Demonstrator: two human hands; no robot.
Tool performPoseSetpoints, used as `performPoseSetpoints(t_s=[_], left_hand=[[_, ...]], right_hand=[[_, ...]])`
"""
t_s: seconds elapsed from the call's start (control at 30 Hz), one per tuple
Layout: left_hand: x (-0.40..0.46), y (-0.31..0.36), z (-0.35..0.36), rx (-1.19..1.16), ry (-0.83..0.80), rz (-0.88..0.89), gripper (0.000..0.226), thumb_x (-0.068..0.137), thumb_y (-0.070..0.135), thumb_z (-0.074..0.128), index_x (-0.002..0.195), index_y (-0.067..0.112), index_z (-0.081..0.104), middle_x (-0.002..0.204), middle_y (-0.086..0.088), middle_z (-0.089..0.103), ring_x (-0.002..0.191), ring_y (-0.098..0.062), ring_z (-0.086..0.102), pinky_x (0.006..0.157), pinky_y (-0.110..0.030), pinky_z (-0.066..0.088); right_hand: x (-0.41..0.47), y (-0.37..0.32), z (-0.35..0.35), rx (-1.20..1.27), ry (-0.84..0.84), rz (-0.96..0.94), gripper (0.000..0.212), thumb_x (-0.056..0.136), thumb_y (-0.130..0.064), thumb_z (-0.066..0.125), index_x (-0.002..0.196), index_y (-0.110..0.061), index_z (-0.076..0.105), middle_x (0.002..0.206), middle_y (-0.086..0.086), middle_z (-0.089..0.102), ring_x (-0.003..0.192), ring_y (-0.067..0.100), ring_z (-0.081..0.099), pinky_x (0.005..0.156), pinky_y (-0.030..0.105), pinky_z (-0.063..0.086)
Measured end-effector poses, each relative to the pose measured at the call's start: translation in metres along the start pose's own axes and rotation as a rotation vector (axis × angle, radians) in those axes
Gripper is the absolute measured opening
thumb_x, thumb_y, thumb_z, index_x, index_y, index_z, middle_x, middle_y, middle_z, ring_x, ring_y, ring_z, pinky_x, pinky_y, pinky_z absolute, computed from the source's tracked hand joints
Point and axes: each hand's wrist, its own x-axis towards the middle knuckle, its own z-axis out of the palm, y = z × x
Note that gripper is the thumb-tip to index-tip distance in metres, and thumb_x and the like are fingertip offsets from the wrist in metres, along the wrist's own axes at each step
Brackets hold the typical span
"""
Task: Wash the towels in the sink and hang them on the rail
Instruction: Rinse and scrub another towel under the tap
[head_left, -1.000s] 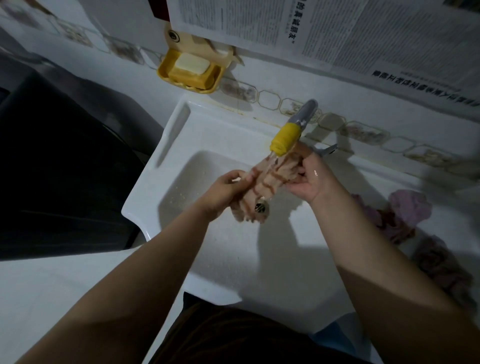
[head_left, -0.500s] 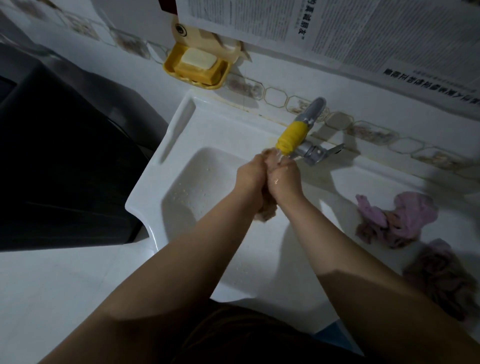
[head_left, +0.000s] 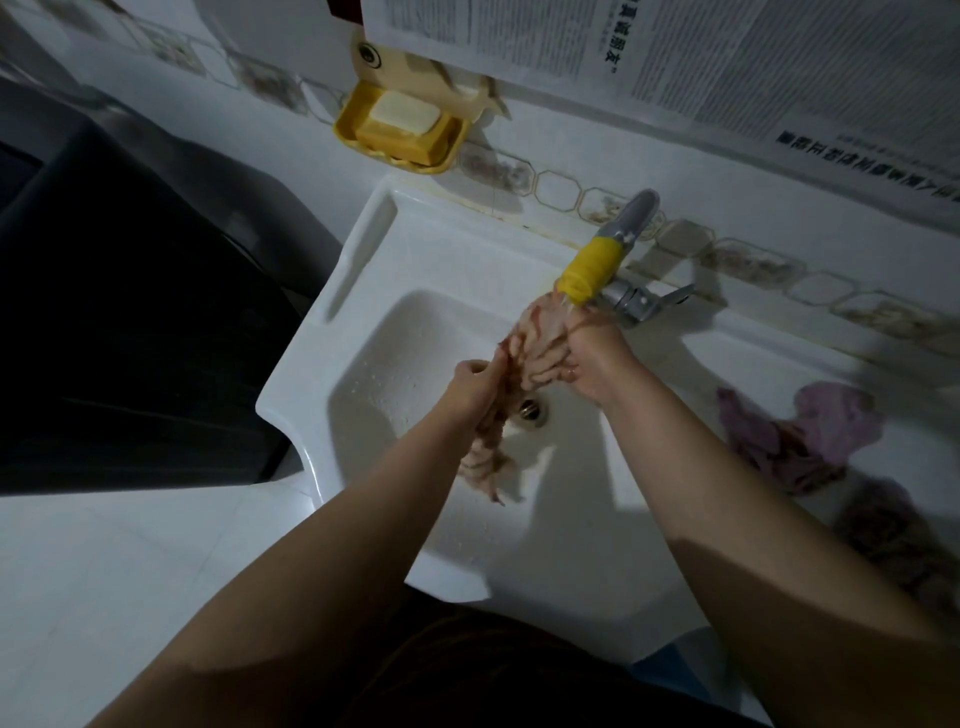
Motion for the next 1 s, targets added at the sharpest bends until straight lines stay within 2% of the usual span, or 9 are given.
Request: performPoseSetpoints(t_s=[0.1,0.2,0.27,0.4,0.5,0.63,0.8,0.9,1.0], left_hand=[[-0.005,-0.007,-0.006,-0.001,0.043,-0.099,0.076,0.091,0.065,0.038,0.134,0.004,0.046,0.129,-0.013,0.054,0.109,-0.032,0.057,0.086,-0.041,0.051],[-0.018,0.004,-0.007,-0.508,-0.278,-0.247,0.091,0.087,0.076,0.011,0.125,0.005,0.055,0.117,-0.015,0.061,0.105,-0.032,0.058,0.086,-0.042,0.048],[-0.021,0.013,-0.01,-0.728,-0.465,-0.254,0.098,0.082,0.082,0.007,0.114,0.005,0.058,0.101,-0.02,0.063,0.085,-0.035,0.063,0.068,-0.04,0.056],[-0.018,0.022,-0.015,-0.696,-0.411,-0.196,0.054,0.101,0.045,0.03,0.09,0.004,0.064,0.074,-0.016,0.067,0.062,-0.028,0.066,0.056,-0.028,0.056],[-0.013,0.022,-0.012,-0.612,-0.202,-0.126,0.023,0.102,0.023,0.039,0.093,0.011,0.057,0.078,-0.009,0.06,0.067,-0.02,0.06,0.064,-0.031,0.051],[-0.015,0.026,-0.012,-0.5,-0.217,-0.056,0.025,0.104,0.022,0.033,0.092,0.01,0.052,0.076,-0.011,0.055,0.06,-0.019,0.057,0.055,-0.028,0.046],[-0.026,0.037,-0.013,-0.428,-0.45,-0.121,0.038,0.1,0.034,0.039,0.088,0.005,0.06,0.074,-0.012,0.055,0.063,-0.019,0.055,0.058,-0.026,0.048],[-0.032,0.043,-0.017,-0.342,-0.561,-0.113,0.038,0.098,0.035,0.045,0.088,0.003,0.063,0.082,-0.012,0.065,0.075,-0.02,0.063,0.075,-0.03,0.053],[-0.034,0.047,-0.027,-0.167,-0.643,-0.058,0.03,0.098,0.03,0.047,0.098,0.003,0.06,0.088,-0.012,0.065,0.08,-0.021,0.064,0.078,-0.031,0.054]], right_hand=[[-0.013,0.008,0.009,0.033,-0.12,0.003,0.042,0.099,-0.045,0.039,0.076,-0.012,0.051,0.046,0.009,0.05,0.028,0.016,0.041,0.032,0.016,0.034],[-0.033,0.021,0.016,-0.379,-0.096,-0.182,0.032,0.094,-0.044,0.05,0.083,-0.016,0.062,0.066,0.007,0.066,0.056,0.024,0.062,0.056,0.033,0.053],[-0.045,0.03,0.02,-0.494,-0.2,-0.225,0.024,0.094,-0.039,0.053,0.083,-0.019,0.059,0.062,0.003,0.062,0.048,0.016,0.058,0.049,0.028,0.048],[-0.061,0.046,0.009,-0.32,-0.411,-0.114,0.008,0.096,-0.029,0.053,0.094,-0.023,0.059,0.082,0.002,0.071,0.073,0.018,0.07,0.053,0.023,0.05],[-0.056,0.062,-0.007,0.045,-0.242,-0.027,0.025,0.097,-0.036,0.047,0.104,-0.015,0.061,0.095,0.013,0.073,0.088,0.028,0.071,0.061,0.031,0.055],[-0.027,0.08,-0.028,0.239,0.198,0.072,0.023,0.101,-0.031,0.039,0.103,-0.013,0.052,0.1,0.013,0.065,0.073,0.021,0.065,0.06,0.031,0.049],[0.009,0.092,-0.031,0.309,0.074,0.182,0.063,0.091,-0.068,0.022,0.142,-0.035,0.038,0.151,-0.008,0.033,0.138,0.024,0.032,0.109,0.058,0.024],[0.015,0.102,-0.025,0.268,-0.069,0.194,0.075,0.083,-0.08,0.013,0.13,-0.037,0.053,0.131,-0.006,0.06,0.123,0.02,0.051,0.109,0.055,0.023],[0.013,0.107,-0.02,0.272,-0.127,0.263,0.072,0.084,-0.079,0.019,0.1,-0.024,0.064,0.08,-0.002,0.072,0.074,0.017,0.063,0.071,0.035,0.045]])
